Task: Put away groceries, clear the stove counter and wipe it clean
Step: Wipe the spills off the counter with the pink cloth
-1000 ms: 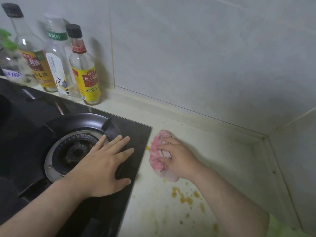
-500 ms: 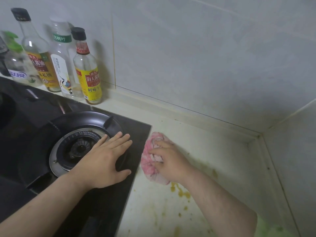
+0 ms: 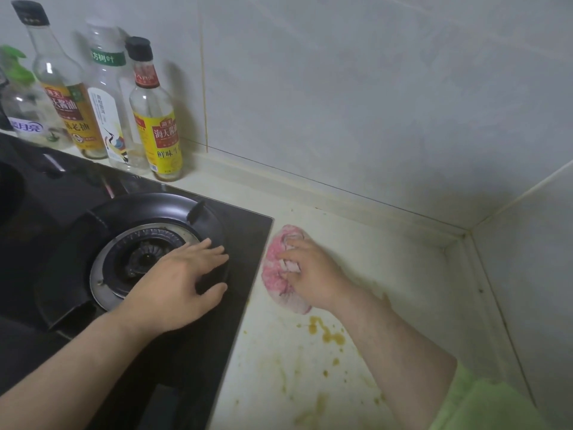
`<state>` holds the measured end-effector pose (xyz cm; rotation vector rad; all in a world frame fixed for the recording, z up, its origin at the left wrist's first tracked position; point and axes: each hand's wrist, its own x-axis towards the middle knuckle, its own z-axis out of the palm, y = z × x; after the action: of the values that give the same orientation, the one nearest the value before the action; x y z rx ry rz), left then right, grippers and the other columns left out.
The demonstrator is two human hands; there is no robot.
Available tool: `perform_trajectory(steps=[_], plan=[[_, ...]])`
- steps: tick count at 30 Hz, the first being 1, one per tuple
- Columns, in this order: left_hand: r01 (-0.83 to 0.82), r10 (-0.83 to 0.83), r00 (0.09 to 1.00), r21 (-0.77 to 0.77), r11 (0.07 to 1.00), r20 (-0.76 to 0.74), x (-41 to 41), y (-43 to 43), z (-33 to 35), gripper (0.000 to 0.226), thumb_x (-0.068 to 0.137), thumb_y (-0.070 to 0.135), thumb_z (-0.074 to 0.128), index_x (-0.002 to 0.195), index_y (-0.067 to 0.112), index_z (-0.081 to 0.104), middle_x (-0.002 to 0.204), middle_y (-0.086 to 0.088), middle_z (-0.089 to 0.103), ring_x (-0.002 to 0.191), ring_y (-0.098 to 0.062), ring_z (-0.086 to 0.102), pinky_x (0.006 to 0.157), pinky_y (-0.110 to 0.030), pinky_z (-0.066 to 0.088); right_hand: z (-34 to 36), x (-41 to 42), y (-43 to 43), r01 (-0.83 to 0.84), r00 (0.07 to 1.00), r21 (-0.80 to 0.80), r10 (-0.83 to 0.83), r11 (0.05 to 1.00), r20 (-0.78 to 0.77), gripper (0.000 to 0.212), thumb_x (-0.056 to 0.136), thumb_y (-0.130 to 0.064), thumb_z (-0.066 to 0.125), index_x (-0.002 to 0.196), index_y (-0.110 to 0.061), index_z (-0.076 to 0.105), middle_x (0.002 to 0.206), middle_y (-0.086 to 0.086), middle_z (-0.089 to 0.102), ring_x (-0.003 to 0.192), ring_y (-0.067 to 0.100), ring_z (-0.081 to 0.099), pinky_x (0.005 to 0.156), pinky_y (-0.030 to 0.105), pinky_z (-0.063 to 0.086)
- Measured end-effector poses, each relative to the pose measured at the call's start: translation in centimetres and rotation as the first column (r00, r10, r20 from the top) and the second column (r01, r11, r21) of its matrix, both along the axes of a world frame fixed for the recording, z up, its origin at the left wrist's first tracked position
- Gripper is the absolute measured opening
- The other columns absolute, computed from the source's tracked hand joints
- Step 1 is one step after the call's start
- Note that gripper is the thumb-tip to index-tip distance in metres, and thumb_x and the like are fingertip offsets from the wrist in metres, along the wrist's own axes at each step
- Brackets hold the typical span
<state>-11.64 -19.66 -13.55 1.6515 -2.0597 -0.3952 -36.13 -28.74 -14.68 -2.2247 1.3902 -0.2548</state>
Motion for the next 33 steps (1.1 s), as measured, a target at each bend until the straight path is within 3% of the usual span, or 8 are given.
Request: perform_trajectory(steps=[7, 18, 22, 24, 30, 33], plan=[[-0.066, 0.067, 0.997, -0.049, 0.997, 0.031, -0.3, 0.3, -0.7, 0.063, 0.073, 0.052, 0.039, 0.12, 0.019, 0.066, 0.127, 0.006, 0.061, 0.129, -0.002, 0.035, 0.112, -0.035, 0.022, 0.4, -2.9, 5.6, -0.081, 0.996, 0.024, 0.082, 0.996, -0.025, 0.041, 0.086, -0.013, 0.064, 0.125, -0.027, 0.065, 0.148, -0.01, 0.04, 0.139, 0.007, 0.031, 0.115, 0.017, 0.015], [-0.07, 0.071, 0.997, -0.065, 0.995, 0.013, -0.4, 0.1, -1.0, 0.062, 0.072, 0.052, 0.042, 0.117, 0.018, 0.067, 0.125, 0.006, 0.063, 0.129, -0.004, 0.039, 0.112, -0.038, 0.023, 0.8, 0.3, 0.9, 0.036, 0.999, 0.031, -0.036, 0.999, -0.025, 0.039, 0.084, -0.01, 0.063, 0.121, -0.022, 0.067, 0.148, -0.002, 0.042, 0.138, 0.016, 0.035, 0.115, 0.022, 0.022], [-0.066, 0.067, 0.998, -0.078, 0.995, 0.018, -0.5, 0.1, -0.9, 0.061, 0.072, 0.051, 0.043, 0.116, 0.017, 0.068, 0.124, 0.004, 0.064, 0.128, -0.006, 0.041, 0.111, -0.039, 0.027, 1.3, -0.4, 4.2, -0.017, 1.0, 0.017, 0.018, 1.0, -0.022, 0.037, 0.088, -0.012, 0.061, 0.123, -0.022, 0.066, 0.148, -0.005, 0.041, 0.137, 0.012, 0.033, 0.104, 0.003, 0.007], [-0.066, 0.067, 0.998, -0.075, 0.995, 0.016, -0.5, 0.1, -0.9, 0.061, 0.072, 0.051, 0.044, 0.116, 0.016, 0.068, 0.123, 0.004, 0.064, 0.128, -0.007, 0.042, 0.111, -0.039, 0.027, 1.3, -0.6, 6.3, -0.062, 0.998, 0.017, 0.062, 0.998, -0.019, 0.036, 0.088, -0.013, 0.061, 0.123, -0.022, 0.067, 0.146, -0.005, 0.043, 0.136, 0.011, 0.033, 0.1, 0.0, 0.003], [-0.078, 0.078, 0.997, -0.071, 0.994, 0.003, -0.4, 0.1, -1.0, 0.06, 0.07, 0.05, 0.045, 0.112, 0.014, 0.07, 0.121, 0.002, 0.066, 0.127, -0.011, 0.045, 0.11, -0.042, 0.029, 1.5, -0.1, 8.5, -0.023, 1.0, -0.016, 0.023, 1.0, -0.005, 0.043, 0.084, -0.007, 0.058, 0.123, -0.024, 0.067, 0.147, -0.007, 0.043, 0.137, 0.012, 0.034, 0.105, 0.007, 0.007], [-0.08, 0.08, 0.997, -0.073, 0.994, -0.004, -0.4, 0.1, -1.1, 0.06, 0.07, 0.05, 0.045, 0.111, 0.014, 0.07, 0.121, 0.002, 0.066, 0.127, -0.011, 0.046, 0.11, -0.042, 0.029, 1.8, 1.1, 7.6, 0.011, 1.0, -0.022, -0.01, 1.0, 0.014, 0.038, 0.08, -0.005, 0.06, 0.114, -0.016, 0.071, 0.135, 0.0, 0.055, 0.13, 0.017, 0.043, 0.105, 0.011, 0.02]])
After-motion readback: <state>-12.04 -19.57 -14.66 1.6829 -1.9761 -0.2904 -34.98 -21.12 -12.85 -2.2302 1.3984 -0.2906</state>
